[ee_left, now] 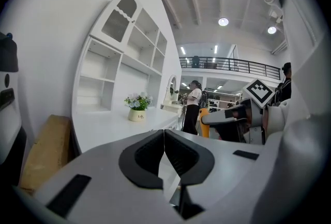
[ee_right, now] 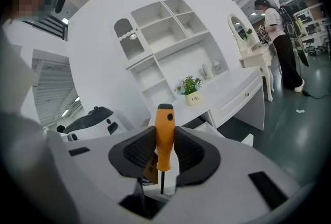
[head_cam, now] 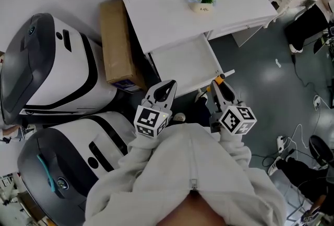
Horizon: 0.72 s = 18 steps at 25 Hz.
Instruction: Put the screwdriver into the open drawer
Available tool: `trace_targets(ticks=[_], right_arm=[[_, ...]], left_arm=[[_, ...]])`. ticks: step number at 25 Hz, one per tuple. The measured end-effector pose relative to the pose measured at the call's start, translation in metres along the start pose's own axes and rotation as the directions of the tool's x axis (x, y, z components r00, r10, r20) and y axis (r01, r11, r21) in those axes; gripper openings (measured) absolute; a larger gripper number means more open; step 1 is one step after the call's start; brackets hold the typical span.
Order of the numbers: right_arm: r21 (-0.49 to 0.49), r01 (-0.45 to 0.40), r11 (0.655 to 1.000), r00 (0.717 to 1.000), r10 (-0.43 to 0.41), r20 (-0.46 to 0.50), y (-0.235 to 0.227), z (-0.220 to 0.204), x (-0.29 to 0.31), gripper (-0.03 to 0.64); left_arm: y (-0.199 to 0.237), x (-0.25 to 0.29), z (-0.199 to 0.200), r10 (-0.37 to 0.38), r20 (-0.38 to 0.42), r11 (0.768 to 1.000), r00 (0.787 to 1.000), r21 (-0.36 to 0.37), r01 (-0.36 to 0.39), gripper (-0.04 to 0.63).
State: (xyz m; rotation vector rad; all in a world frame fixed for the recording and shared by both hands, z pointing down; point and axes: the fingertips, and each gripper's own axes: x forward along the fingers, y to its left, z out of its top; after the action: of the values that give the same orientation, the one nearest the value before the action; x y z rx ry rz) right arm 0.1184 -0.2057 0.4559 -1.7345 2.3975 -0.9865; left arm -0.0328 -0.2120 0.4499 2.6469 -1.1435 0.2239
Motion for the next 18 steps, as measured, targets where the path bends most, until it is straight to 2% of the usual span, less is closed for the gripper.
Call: trace_targets(ticks=[4, 10, 18], right_arm=[[0.011, -0.004, 1.000, 0.999, 0.005, -0.037, -0.002, 0.005, 0.015, 0.124], [0.039, 0.039, 0.999, 0.994, -0.034, -0.100, -0.025, 0.014, 0.050, 0.124], [-0.095, 0.012, 0.995, 0.970, -0.034, -0.241, -0.055, 0.022, 0.109, 0.124]], left_arm=[[0.009, 0.004, -0.006, 0.024, -0.009, 0.999, 1.000, -0.035, -0.024, 0.017], [0.030, 0.015, -0.011, 0.066, -0.021, 0.995, 0.998, -0.068, -0.067, 0.017], [0.066, 0.032, -0.017, 0.172, -0.051, 0.978, 0.984, -0.114, -0.177, 0.017]])
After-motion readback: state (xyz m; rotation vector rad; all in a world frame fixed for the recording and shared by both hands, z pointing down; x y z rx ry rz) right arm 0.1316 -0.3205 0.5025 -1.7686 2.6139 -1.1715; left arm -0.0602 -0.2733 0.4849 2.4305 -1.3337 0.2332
